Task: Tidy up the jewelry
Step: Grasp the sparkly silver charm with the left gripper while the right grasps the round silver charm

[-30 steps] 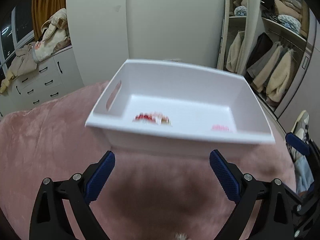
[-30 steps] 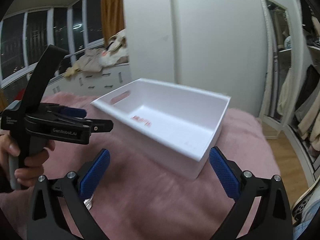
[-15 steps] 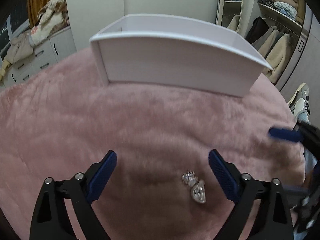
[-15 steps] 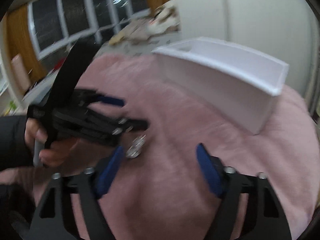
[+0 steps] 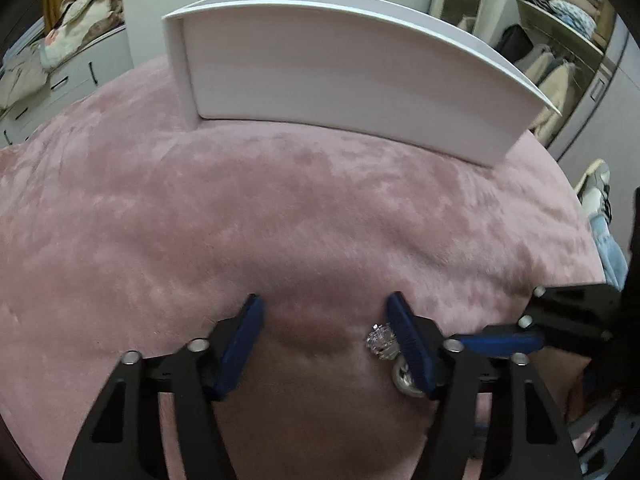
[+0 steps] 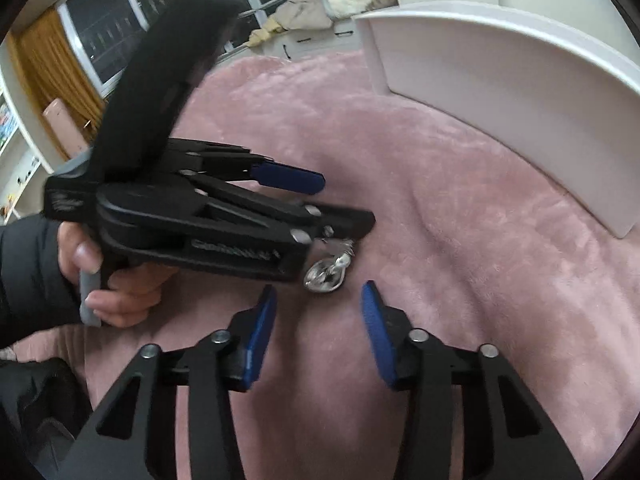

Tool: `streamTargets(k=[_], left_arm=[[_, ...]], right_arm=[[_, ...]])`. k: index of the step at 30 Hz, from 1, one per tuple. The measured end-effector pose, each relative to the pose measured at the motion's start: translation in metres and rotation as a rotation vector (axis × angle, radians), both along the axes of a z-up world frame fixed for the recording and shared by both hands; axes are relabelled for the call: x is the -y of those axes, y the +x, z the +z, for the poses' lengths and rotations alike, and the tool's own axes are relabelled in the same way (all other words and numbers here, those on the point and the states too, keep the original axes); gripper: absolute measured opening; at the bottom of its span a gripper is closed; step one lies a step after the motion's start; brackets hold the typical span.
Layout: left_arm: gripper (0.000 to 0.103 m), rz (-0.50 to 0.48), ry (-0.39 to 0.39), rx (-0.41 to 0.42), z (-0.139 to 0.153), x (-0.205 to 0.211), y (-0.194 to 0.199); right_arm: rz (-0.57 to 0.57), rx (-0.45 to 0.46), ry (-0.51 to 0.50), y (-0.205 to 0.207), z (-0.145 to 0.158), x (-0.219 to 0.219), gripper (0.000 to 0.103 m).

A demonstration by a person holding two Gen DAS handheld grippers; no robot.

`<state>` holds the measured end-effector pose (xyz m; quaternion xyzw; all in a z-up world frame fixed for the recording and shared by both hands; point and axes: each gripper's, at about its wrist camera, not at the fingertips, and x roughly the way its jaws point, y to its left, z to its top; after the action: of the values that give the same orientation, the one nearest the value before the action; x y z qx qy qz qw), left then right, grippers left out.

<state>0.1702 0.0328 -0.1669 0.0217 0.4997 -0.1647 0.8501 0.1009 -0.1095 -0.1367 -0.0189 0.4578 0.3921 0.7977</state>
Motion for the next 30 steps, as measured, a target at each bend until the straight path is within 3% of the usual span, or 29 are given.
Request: streamTargets(k=[4,6,12,13,15,16,22,24,25,27,30], left_arm=[[0.052,0.007,-0.008,-0.005,-0.001,-0.002,0.002],[0.047,0.008,-0.005,-0.012,-0.001,-0.004,0.002],[0.041,-0.01,-0.018,-0.023,0.004,-0.011,0.001],[0.042,-0.019,-0.016,-0.021,0.002,-0.008,-0.002],[0.063,-0.055,-0.023,-0.018,0.004,-0.004,-0.006],[0.067,-0.075,-0.026,-0.017,0.005,-0.007,-0.01],[0.067,-0.126,0.059,0.018,0.003,0.007,-0.025],[0.049,-0.131,0.068,0.014,0.0,0.01,-0.031],[0.045,-0.135,0.067,0.012,0.0,0.014,-0.033],[0.019,-0.157,0.059,0.009,0.003,0.017,-0.039],[0.019,-0.183,0.091,0.023,0.006,0.025,-0.051]], right_arm=[[-0.007,0.005,-0.015,0.005,0.0,-0.013,0.038],[-0.016,0.009,-0.052,0.008,-0.003,-0.019,0.021],[-0.073,0.007,-0.032,0.012,0.008,0.012,0.021],[-0.1,0.011,-0.035,0.014,0.01,0.019,0.021],[-0.149,0.008,-0.046,0.014,0.009,0.032,0.021],[-0.165,0.006,-0.046,0.014,0.009,0.037,0.021],[-0.213,0.013,-0.038,0.015,0.011,0.051,0.021],[-0.215,0.013,-0.045,0.017,0.011,0.05,0.021],[-0.214,0.012,-0.048,0.018,0.011,0.049,0.021],[-0.213,0.013,-0.055,0.018,0.009,0.044,0.021],[-0.213,0.02,-0.057,0.016,0.01,0.044,0.021]])
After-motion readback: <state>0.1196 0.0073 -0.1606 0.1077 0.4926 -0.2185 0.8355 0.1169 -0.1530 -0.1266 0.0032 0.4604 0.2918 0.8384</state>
